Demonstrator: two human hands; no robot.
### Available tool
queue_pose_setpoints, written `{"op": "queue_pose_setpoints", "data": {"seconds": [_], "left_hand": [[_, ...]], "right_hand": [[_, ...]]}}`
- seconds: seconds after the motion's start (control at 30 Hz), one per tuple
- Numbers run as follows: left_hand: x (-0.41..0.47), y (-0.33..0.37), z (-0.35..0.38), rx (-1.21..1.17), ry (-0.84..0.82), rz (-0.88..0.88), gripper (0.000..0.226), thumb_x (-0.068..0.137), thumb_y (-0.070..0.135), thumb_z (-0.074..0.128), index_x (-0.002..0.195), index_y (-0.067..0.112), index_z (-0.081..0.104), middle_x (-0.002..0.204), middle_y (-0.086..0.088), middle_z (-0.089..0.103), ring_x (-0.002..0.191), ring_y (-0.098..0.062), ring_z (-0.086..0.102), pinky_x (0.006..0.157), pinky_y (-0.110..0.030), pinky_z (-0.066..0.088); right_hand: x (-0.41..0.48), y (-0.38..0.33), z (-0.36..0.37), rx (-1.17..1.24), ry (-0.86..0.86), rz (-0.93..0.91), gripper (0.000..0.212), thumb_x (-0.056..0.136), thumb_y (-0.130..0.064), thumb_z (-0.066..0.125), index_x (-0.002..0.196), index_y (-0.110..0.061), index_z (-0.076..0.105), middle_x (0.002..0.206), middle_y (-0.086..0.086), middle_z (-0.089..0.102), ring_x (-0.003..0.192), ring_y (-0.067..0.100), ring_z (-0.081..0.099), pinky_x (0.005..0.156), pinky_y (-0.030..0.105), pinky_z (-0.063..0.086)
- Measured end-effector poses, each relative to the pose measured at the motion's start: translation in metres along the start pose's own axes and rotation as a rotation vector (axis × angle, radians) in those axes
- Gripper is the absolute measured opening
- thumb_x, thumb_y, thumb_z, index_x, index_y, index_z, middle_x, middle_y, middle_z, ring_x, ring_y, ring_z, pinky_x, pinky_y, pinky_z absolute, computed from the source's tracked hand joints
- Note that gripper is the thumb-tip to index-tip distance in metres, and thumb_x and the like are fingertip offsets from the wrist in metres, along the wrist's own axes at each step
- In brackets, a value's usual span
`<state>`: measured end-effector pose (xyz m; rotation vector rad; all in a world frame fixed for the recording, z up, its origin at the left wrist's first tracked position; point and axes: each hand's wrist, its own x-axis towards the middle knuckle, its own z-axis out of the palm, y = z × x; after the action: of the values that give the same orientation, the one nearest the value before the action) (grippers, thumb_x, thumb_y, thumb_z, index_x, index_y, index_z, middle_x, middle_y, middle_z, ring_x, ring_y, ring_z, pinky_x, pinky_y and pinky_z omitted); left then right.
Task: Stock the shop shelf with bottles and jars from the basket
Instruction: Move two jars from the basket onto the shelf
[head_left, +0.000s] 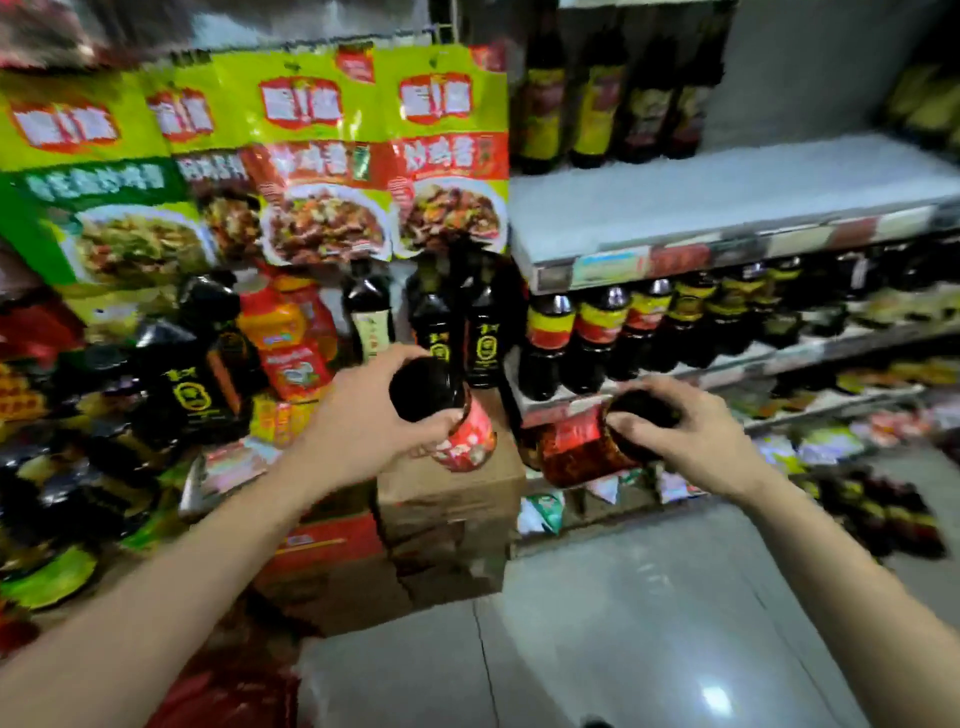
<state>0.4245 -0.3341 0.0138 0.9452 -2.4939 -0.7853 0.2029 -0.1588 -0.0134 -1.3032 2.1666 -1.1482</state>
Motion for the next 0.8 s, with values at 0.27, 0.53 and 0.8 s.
{"op": "queue_pose_setpoints", "data": {"seconds": [0.27, 0.53, 0.8], "left_hand": [[0.116, 0.154, 0.085, -0.056, 0.107, 0.159, 0.069, 0.051, 0.061, 0.058, 0.11, 0.025, 0.053, 0.099, 0.007, 0.058, 0.096, -0.015, 0.057, 0.079, -0.025, 0.041], [0.204, 0.218, 0.093, -0.048, 0.313, 0.217, 0.068, 0.053, 0.058, 0.052, 0.111, 0.022, 0.053, 0.098, 0.008, 0.054, 0.092, -0.01, 0.053, 0.081, -0.025, 0.043], [0.292, 0.22, 0.111, -0.022, 0.368, 0.086, 0.069, 0.054, 0.058, 0.062, 0.113, 0.022, 0.054, 0.111, -0.005, 0.062, 0.106, -0.024, 0.057, 0.089, -0.035, 0.046]], "right_hand": [[0.011, 0.089, -0.171, 0.042, 0.299, 0.059, 0.025, 0.074, -0.036, 0.069, 0.094, -0.022, 0.064, 0.087, 0.007, 0.067, 0.075, 0.013, 0.058, 0.063, 0.023, 0.047], [0.084, 0.114, -0.245, 0.044, 0.342, -0.033, 0.035, 0.072, -0.041, 0.062, 0.096, -0.016, 0.062, 0.088, 0.004, 0.066, 0.082, 0.011, 0.057, 0.075, 0.024, 0.046], [0.179, 0.129, -0.291, -0.036, 0.271, -0.082, 0.025, 0.068, -0.047, 0.06, 0.089, -0.032, 0.058, 0.077, -0.013, 0.061, 0.059, -0.001, 0.052, 0.053, 0.01, 0.04]]}}
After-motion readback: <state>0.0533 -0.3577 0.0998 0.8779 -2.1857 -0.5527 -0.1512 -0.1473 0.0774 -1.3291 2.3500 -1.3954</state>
